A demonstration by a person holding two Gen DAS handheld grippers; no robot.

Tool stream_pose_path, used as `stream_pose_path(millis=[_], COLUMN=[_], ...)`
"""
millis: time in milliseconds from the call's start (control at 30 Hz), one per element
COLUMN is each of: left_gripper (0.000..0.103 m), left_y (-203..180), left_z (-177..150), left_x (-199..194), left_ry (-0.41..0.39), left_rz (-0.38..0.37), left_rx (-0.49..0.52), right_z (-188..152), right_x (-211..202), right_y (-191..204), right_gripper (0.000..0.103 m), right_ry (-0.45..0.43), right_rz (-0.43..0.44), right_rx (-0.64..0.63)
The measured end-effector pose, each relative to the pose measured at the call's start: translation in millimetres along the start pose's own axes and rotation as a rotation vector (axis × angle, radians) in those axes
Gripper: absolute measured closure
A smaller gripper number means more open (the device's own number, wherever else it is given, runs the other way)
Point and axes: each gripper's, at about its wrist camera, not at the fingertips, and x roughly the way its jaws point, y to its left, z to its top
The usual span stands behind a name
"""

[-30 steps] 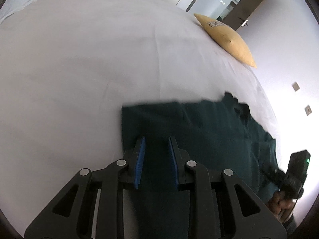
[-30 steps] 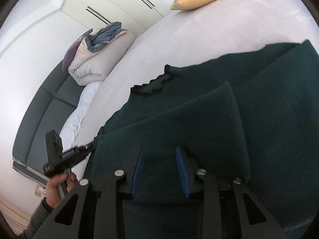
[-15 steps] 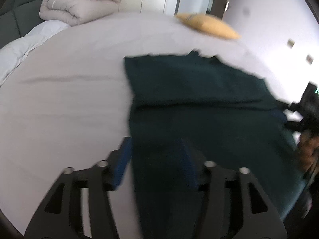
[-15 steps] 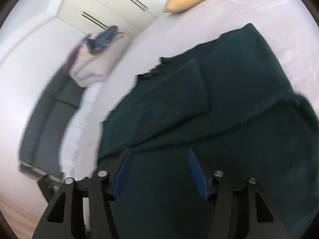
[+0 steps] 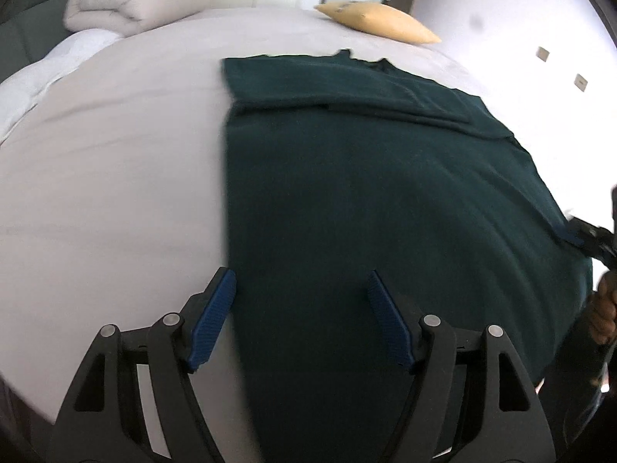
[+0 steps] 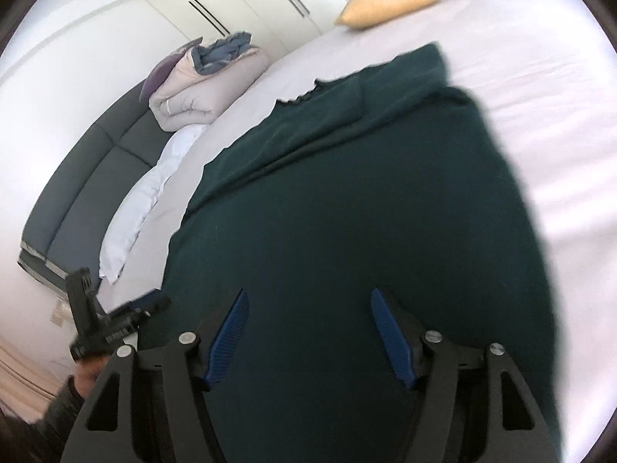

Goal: Fold small clothes

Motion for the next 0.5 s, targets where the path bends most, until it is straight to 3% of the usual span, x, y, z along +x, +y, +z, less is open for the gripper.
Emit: stream_pose_path(millis=[267,367,500], left_gripper=[0.026,0.026,0.021], left_y=[65.2,68.9,67.6], left_z=[-50.2,-63.6,-71.3], left_x=[-55.7,-62.6,-64.5], left_ry=[-0.009,0.004,0.015], left_rz=[-0.148,-0.165,-0.179], left_rx=[-0.341,-0.377,-0.388], right_z=[-23.9,-20.9,-22.5], right_x=[-100.0,-112.9,-110.5], right_y=[-44.0,-61.5,-64.5], right_gripper=[0.032,0.032,0.032], right_ry=[-0.209,-0.259,-0.238], right_rz=[-0.087,-0.099,-0.122], right_rx=[0.179,0.263,0.272])
